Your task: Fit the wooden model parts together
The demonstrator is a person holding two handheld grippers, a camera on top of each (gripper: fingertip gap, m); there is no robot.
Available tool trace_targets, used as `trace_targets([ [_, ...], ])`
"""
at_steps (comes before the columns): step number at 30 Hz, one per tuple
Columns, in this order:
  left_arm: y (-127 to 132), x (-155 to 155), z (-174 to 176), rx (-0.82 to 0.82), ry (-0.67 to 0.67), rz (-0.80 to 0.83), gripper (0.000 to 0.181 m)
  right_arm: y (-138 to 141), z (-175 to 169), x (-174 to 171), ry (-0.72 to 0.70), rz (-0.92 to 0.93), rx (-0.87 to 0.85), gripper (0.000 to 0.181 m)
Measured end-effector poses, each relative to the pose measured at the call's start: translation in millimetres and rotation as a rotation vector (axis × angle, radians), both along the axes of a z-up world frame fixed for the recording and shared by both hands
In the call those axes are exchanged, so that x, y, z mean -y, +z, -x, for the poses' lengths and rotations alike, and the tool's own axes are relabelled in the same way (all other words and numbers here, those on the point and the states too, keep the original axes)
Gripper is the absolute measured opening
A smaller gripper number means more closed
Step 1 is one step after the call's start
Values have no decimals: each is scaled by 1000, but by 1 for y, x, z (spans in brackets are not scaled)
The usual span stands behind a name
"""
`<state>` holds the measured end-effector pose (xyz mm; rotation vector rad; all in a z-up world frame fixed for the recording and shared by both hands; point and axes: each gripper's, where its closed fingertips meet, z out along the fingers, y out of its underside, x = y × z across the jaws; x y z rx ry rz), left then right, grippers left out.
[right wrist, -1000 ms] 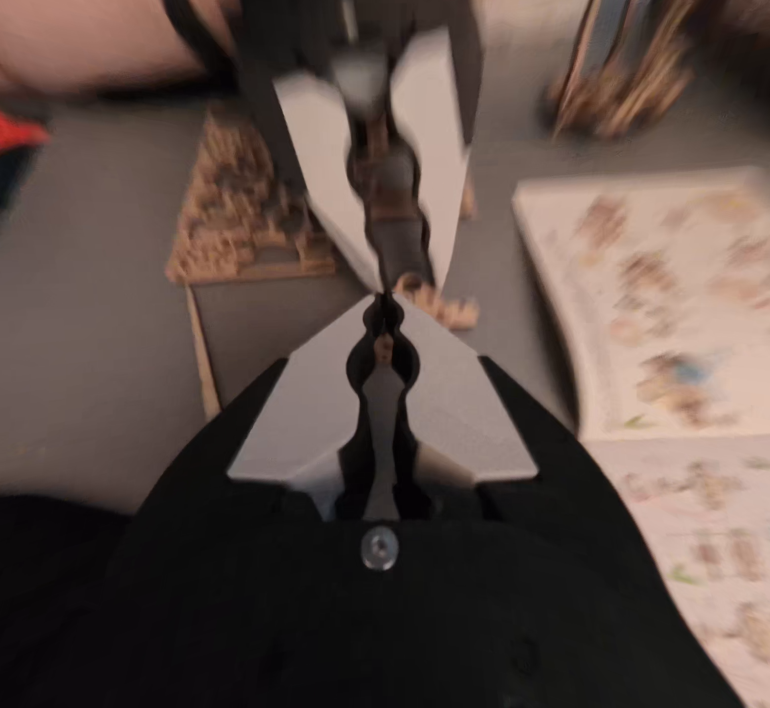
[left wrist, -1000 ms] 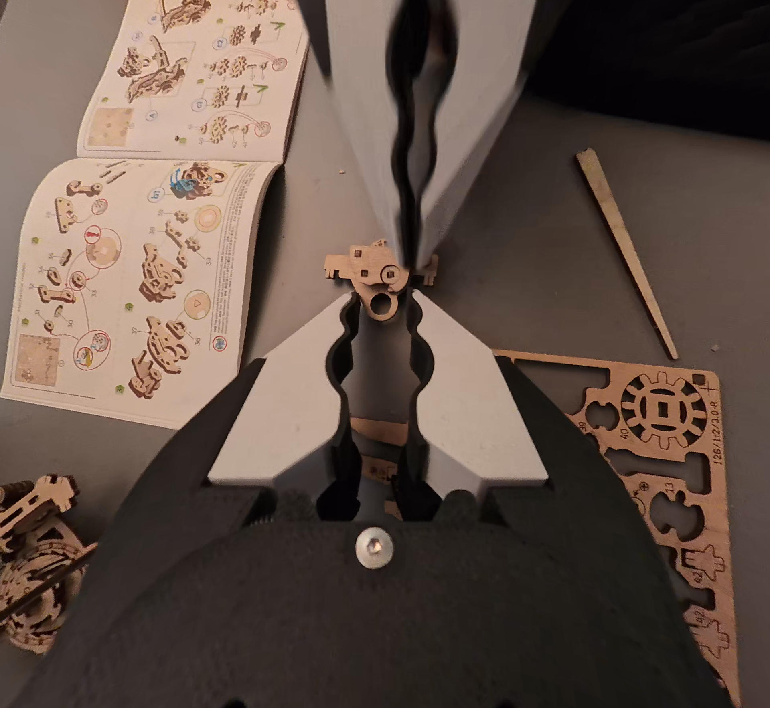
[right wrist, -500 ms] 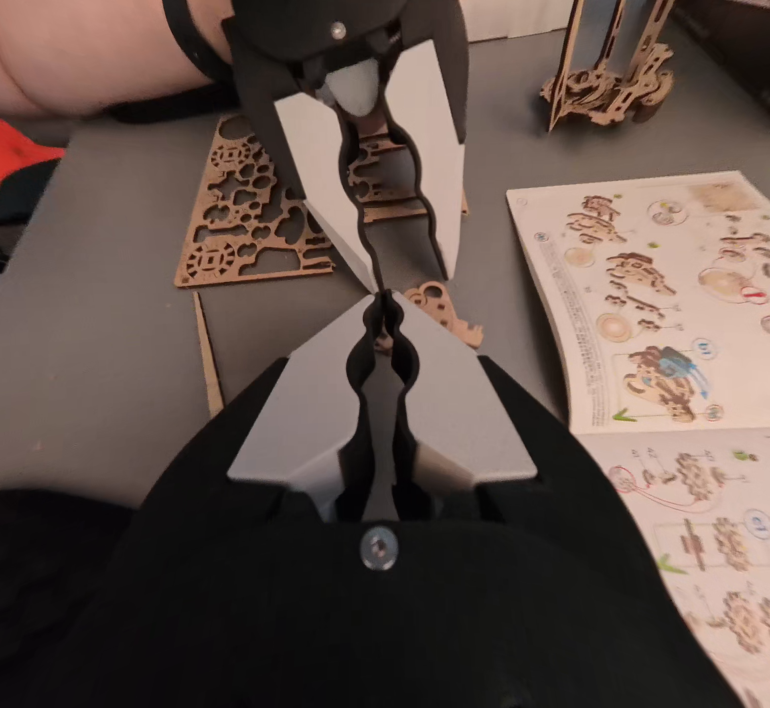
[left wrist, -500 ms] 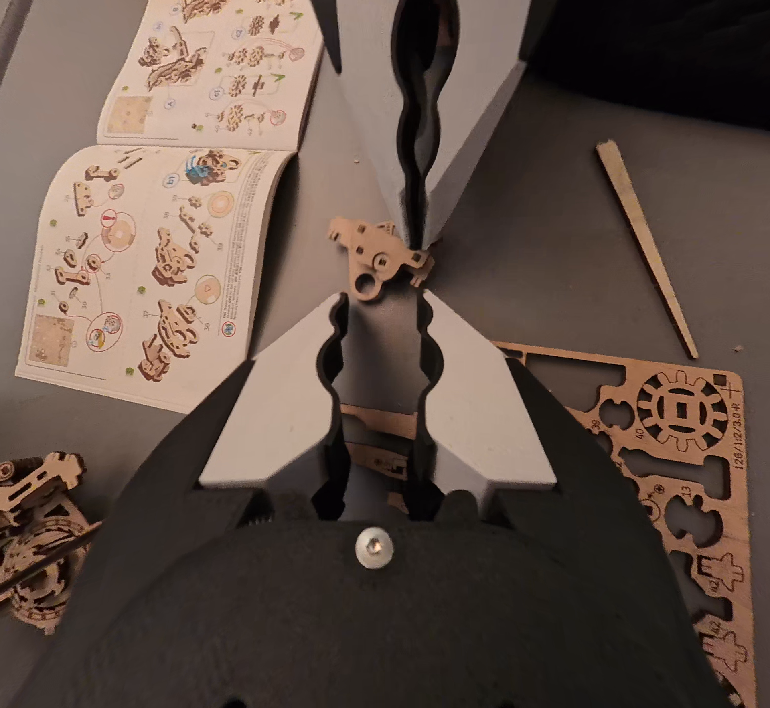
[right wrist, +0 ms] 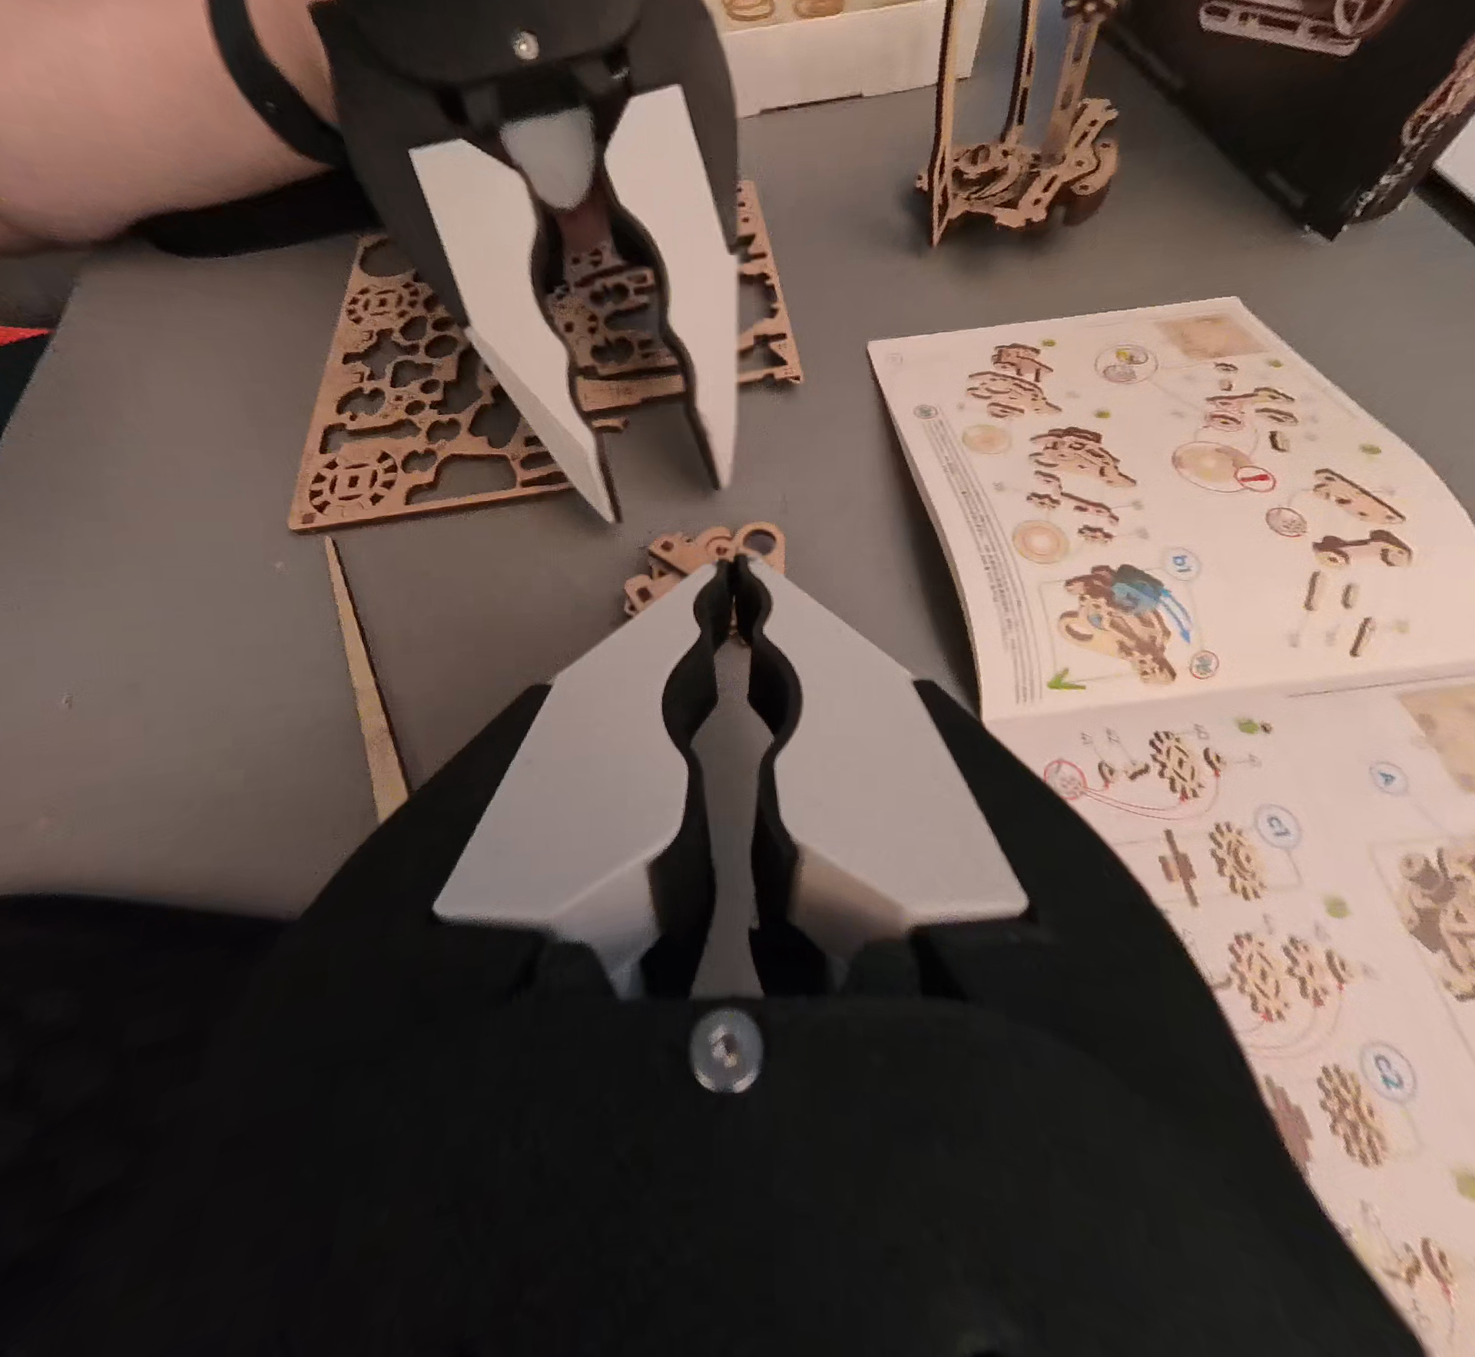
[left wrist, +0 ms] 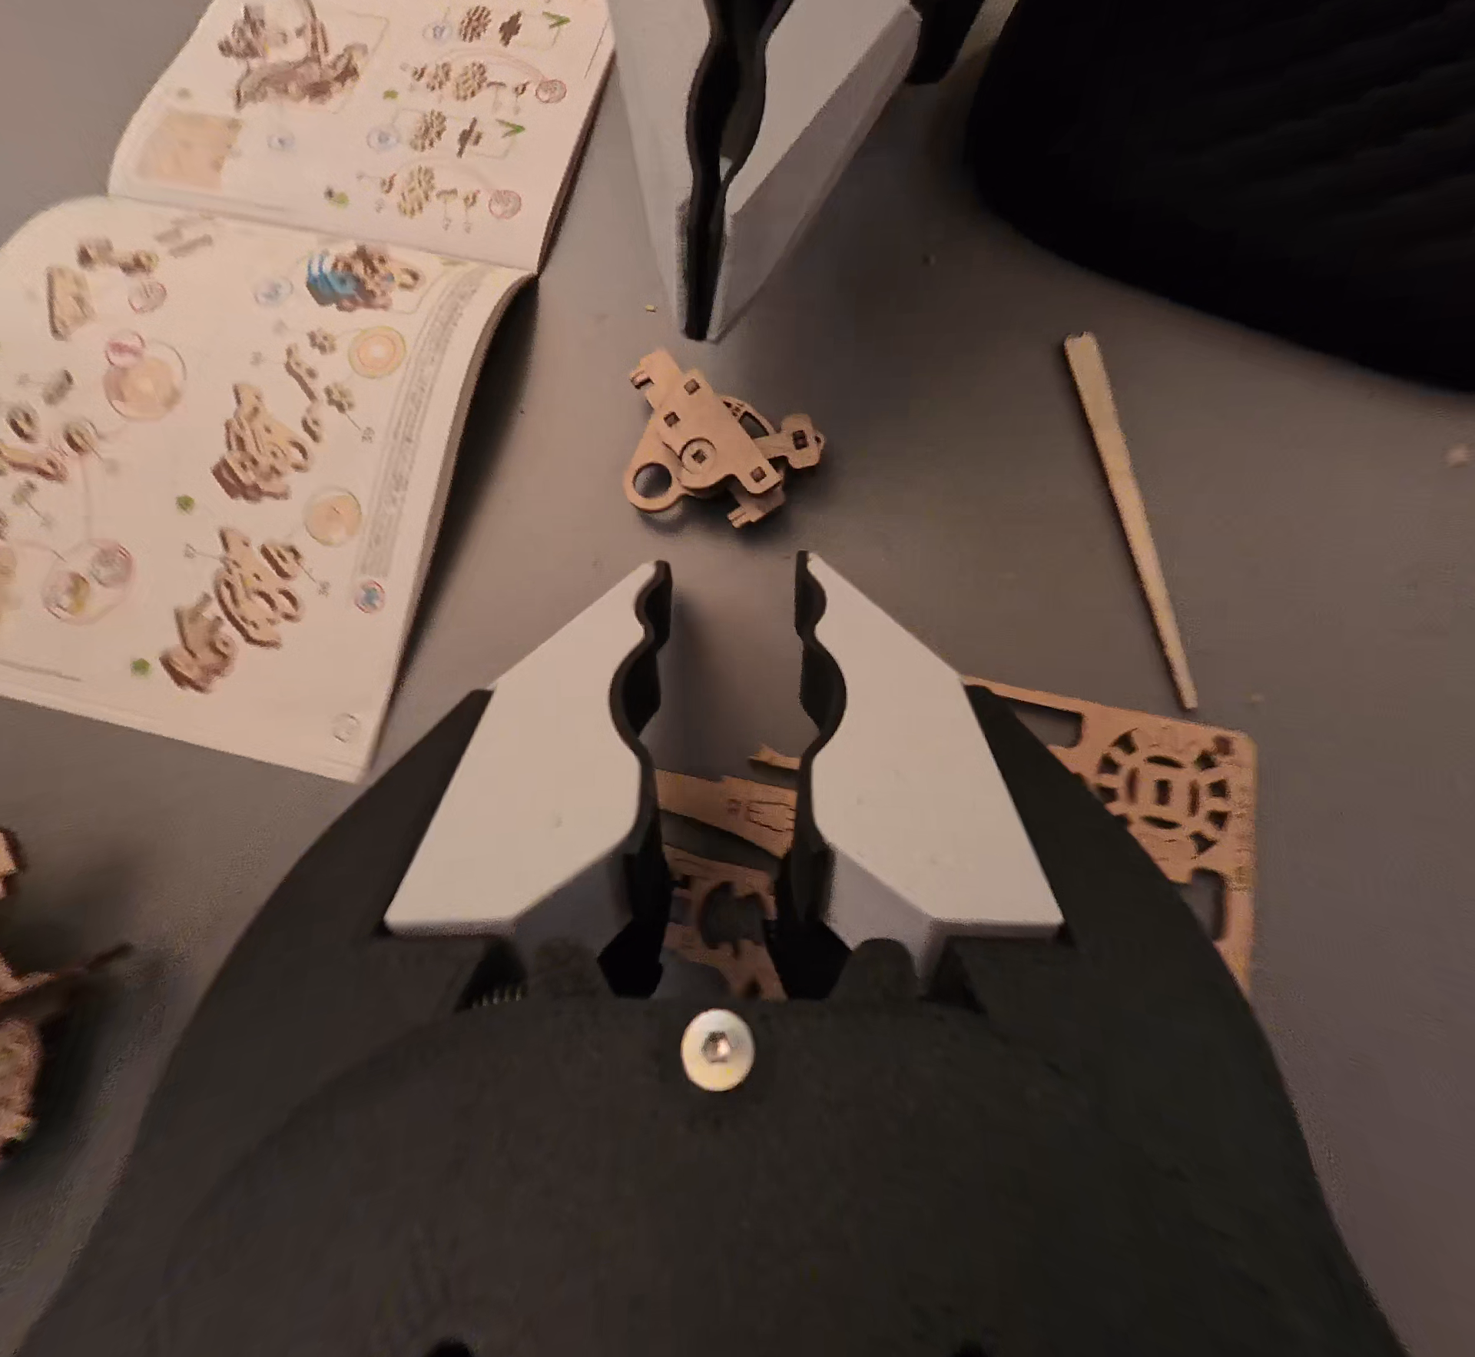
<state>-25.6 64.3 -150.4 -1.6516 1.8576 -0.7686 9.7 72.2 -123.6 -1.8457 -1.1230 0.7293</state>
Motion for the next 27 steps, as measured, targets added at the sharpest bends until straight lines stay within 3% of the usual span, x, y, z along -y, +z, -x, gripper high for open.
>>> trace_targets([
  [1, 0, 6, 0, 0, 20, 66, 31, 1, 0, -1, -5, -6, -8, 0],
  [3, 0, 13, -3, -1, 59, 172, 32, -1, -1, -6, -22, -15, -12, 0],
  [9, 4, 0, -17, 21, 160, 224, 36, -10, -5, -10, -33, 100, -38, 7],
  [12, -4, 7, -18, -21, 104, 188, 14, -22, -4, -2, 5, 136, 39, 7],
  [17, -3, 4, -19, -13, 66, -9, 13, -18, -6, 3, 32, 36, 63, 16],
  [21, 10, 6, -17, 51, -5, -228, 13, 6, -19, -4, -52, 50, -94, 28],
  [25, 36, 9, -19, 158, -46, -426, 13, 37, -22, -3, -75, 374, -461, 60],
  [27, 47, 17, -21, 208, -90, -501, 13, 41, -16, 5, -21, 495, -559, 65],
])
